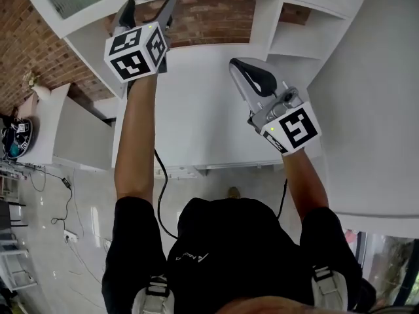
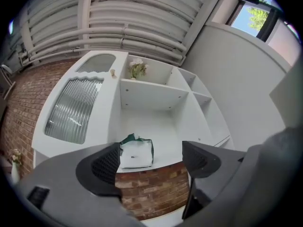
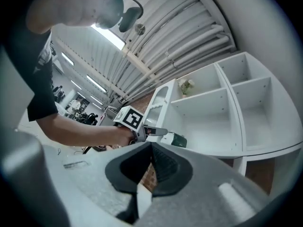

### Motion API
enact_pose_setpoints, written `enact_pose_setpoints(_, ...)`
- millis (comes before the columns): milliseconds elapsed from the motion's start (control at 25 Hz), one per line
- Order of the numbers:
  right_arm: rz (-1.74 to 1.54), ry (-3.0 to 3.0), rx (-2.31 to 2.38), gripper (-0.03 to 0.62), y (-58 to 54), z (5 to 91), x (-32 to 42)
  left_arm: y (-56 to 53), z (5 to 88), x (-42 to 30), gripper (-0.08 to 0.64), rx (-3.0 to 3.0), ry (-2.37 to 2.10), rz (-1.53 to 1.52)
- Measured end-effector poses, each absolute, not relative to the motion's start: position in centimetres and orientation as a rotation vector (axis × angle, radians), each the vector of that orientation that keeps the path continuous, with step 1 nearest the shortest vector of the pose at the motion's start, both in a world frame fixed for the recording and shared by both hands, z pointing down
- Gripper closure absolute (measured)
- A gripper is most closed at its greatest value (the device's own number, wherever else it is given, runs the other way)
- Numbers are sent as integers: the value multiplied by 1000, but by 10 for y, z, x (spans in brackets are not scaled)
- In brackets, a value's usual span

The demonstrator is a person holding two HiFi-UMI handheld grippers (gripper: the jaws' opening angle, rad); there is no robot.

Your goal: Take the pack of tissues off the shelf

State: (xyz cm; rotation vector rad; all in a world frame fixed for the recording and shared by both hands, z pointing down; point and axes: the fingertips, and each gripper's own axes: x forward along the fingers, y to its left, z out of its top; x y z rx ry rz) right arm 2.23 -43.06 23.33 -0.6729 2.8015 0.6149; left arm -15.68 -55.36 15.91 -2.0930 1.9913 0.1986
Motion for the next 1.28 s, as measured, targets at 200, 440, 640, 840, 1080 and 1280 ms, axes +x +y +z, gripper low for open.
enact_pose_setpoints(200, 591, 2802, -634, 591, -451, 230, 29, -596, 152, -167, 128, -2042, 2086, 108)
enact_pose_setpoints(440, 565, 2797, -585, 591, -466, 234, 29, -628, 153, -176, 106, -1982, 2168, 35)
enact_pose_setpoints(640, 563, 2801, -554, 591, -469, 238, 33, -648, 154, -188, 103, -1948, 2240, 16)
enact_pose_setpoints(840, 535, 2799, -562, 591, -481, 242, 42, -666, 159, -196, 103, -1953, 2291, -3)
enact_pose_setpoints(1080, 516, 2797, -578, 591, -488, 249, 49, -679, 160, -198, 104, -1952, 2336, -20)
enact_pose_setpoints(1280, 500, 2788, -608, 591, -497, 251, 57, -680, 161, -202, 220, -1913, 2358, -14)
